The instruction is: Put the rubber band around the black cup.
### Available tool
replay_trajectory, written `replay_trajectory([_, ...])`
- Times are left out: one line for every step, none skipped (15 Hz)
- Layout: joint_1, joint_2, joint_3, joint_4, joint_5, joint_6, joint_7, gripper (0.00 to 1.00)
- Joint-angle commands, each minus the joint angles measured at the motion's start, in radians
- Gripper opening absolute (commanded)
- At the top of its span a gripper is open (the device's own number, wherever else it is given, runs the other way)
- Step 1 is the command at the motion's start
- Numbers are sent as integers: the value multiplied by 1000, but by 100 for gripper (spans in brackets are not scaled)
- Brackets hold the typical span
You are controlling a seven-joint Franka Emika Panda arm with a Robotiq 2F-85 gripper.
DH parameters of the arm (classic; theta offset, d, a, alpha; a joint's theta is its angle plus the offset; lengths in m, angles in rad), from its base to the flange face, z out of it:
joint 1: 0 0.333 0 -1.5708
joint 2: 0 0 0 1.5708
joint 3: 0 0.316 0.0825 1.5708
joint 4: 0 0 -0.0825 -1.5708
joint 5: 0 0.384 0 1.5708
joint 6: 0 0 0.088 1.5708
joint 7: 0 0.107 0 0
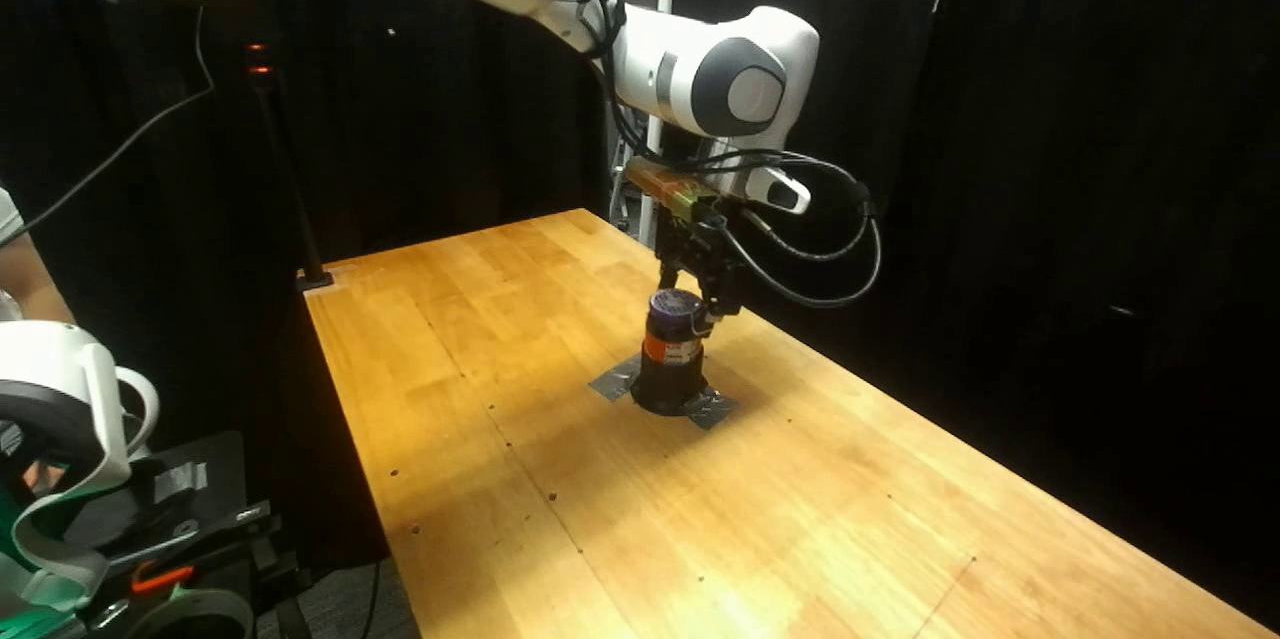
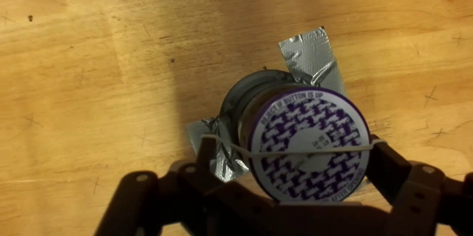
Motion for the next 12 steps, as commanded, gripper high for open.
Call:
replay_trajectory([-16, 56, 18, 81, 35, -73, -40, 100])
replay_trajectory([-17, 59, 20, 83, 40, -84, -46, 100])
replay_trajectory([-16, 59, 19, 78, 40, -84, -50, 100])
replay_trajectory([-15, 60, 17, 77, 41, -84, -51, 100])
replay_trajectory([-15, 54, 16, 67, 42, -80, -52, 100])
replay_trajectory([-16, 46, 17, 57, 42, -81, -57, 100])
replay_trajectory([-14, 30, 15, 37, 40, -78, -55, 100])
replay_trajectory([-13, 22, 15, 28, 39, -81, -54, 100])
replay_trajectory([-17, 2, 16, -1, 41, -78, -62, 100])
replay_trajectory([-17, -5, 17, -10, 41, -76, -66, 100])
replay_trajectory([-18, -23, 17, -39, 42, -66, -69, 100])
replay_trajectory([-19, -32, 17, -52, 41, -63, -75, 100])
